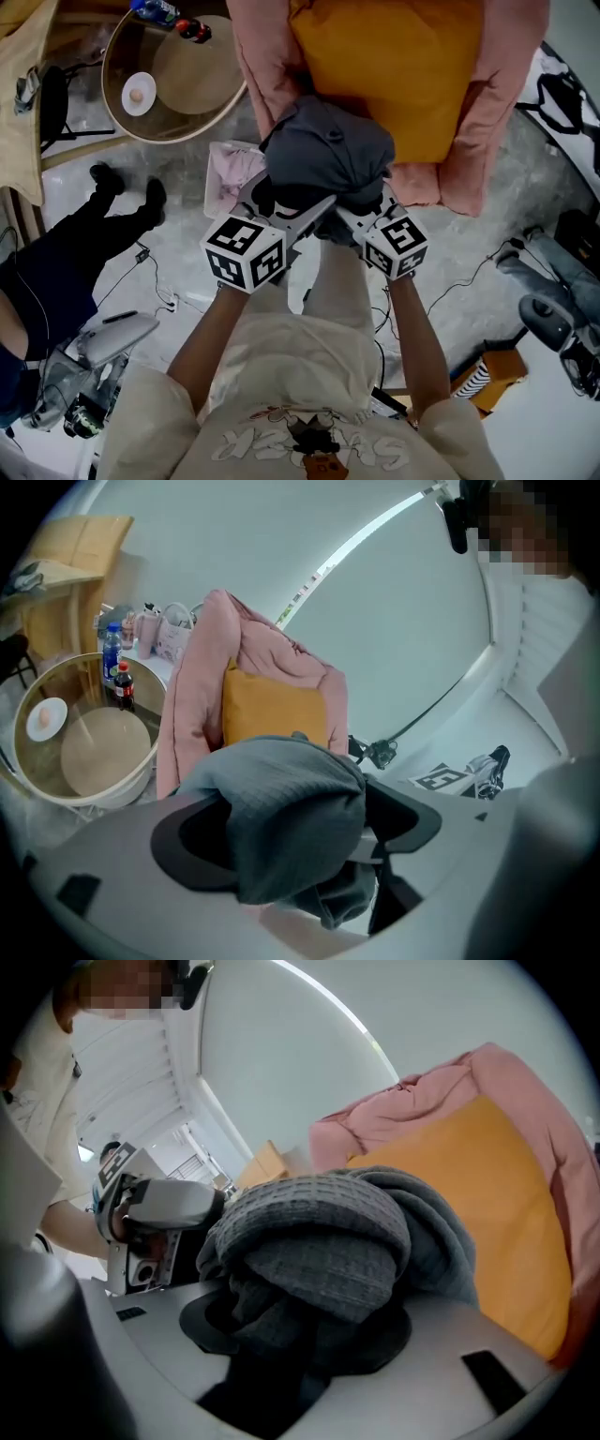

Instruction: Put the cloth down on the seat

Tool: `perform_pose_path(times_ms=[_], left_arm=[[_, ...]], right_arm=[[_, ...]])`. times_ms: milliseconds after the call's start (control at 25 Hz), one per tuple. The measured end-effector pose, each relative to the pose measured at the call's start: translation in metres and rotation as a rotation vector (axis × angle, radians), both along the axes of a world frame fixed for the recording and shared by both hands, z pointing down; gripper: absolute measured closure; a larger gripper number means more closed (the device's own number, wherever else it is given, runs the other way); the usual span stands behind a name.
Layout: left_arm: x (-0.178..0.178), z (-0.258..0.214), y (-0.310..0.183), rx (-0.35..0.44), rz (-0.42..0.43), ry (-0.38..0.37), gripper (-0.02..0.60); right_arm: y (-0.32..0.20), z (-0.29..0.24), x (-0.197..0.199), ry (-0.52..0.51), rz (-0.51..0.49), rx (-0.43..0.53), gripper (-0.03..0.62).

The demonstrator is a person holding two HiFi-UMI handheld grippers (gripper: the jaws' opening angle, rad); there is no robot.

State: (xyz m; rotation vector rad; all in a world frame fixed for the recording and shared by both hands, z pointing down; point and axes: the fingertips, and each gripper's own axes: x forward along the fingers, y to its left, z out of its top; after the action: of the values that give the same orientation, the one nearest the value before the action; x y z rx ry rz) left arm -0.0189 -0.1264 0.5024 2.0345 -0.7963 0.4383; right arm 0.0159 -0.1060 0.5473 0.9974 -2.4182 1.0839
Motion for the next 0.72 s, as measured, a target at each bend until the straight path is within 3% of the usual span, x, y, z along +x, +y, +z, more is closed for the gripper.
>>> perform_pose_path(times_ms=[440, 720], left_arm=[[-0.002, 0.028, 0.013, -0.035, -0.014, -0.038, 0.163], [0.002, 0.04, 0.026, -0.061, -0.028, -0.033, 0.163]], right_arm=[[-0.035, 0.057, 0.015, 0.031, 0.047, -0.023, 0.364], [-0.045, 0.097, 0.013, 0.106, 0.015, -0.058, 0.364]])
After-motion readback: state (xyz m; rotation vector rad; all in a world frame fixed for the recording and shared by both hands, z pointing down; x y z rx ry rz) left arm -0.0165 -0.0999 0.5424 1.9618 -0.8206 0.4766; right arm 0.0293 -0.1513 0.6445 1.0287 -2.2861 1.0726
